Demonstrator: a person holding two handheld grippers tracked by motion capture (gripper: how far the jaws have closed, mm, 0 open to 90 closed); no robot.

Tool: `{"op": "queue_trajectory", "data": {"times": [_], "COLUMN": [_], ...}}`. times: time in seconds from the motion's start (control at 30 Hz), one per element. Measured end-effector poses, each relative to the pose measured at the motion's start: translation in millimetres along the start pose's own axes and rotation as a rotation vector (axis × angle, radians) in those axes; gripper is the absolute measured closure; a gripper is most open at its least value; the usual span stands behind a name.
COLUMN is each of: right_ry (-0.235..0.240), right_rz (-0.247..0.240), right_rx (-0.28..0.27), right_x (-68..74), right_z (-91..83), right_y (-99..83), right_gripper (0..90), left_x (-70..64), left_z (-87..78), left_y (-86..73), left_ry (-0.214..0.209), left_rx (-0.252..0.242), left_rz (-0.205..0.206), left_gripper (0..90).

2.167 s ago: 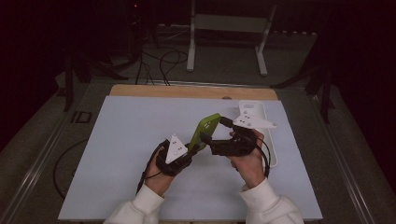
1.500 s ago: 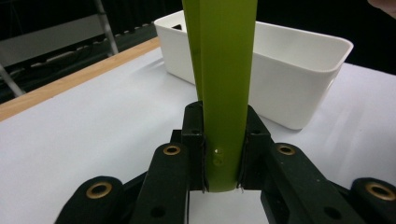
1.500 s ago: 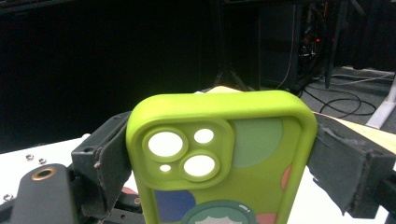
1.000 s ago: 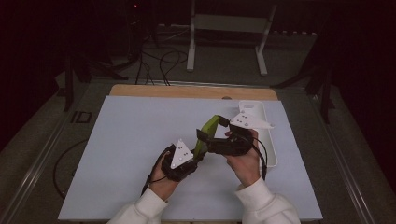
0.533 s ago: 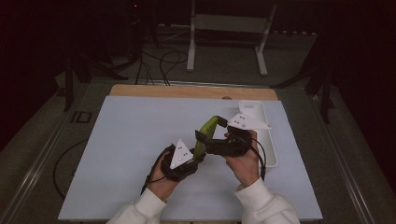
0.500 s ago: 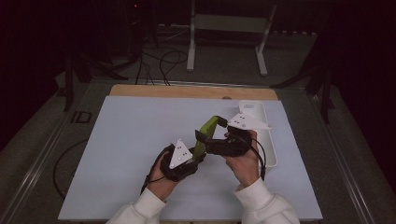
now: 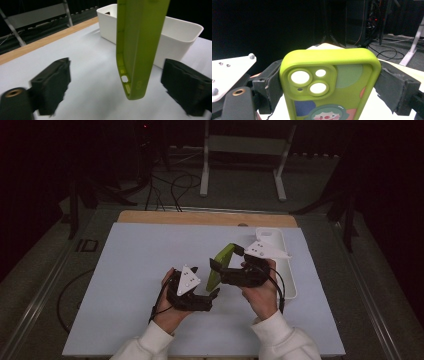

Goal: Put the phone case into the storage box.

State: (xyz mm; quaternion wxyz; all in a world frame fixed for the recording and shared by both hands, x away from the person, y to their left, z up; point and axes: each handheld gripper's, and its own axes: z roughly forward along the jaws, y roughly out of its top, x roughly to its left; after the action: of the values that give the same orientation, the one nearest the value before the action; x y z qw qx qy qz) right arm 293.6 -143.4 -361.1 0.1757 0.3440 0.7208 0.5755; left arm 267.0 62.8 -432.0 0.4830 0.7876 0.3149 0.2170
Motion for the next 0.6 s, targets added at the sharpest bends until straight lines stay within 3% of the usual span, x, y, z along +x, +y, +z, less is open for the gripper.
{"op": "queue_trajectory", "data": {"times": [0.27, 0.6], "right_ry": [-0.01, -0.022], "right_rz": [0.005, 0.013], "right_rx": [0.0, 0.002], "right_x": [-1.4, -4.1], "right_z": [0.0, 0.5], "right_y": [0.2, 0.1], "right_gripper": [16.1, 16.1], "left_x": [9.4, 24.3], "left_z": [-6.7, -18.4], "left_y": [-1.3, -6.8], "left_ry": [0.002, 0.037], "left_rx": [0.006, -0.004], "left_rz": [-0.018, -0.037], "left_gripper": [0.9, 0.2]}}
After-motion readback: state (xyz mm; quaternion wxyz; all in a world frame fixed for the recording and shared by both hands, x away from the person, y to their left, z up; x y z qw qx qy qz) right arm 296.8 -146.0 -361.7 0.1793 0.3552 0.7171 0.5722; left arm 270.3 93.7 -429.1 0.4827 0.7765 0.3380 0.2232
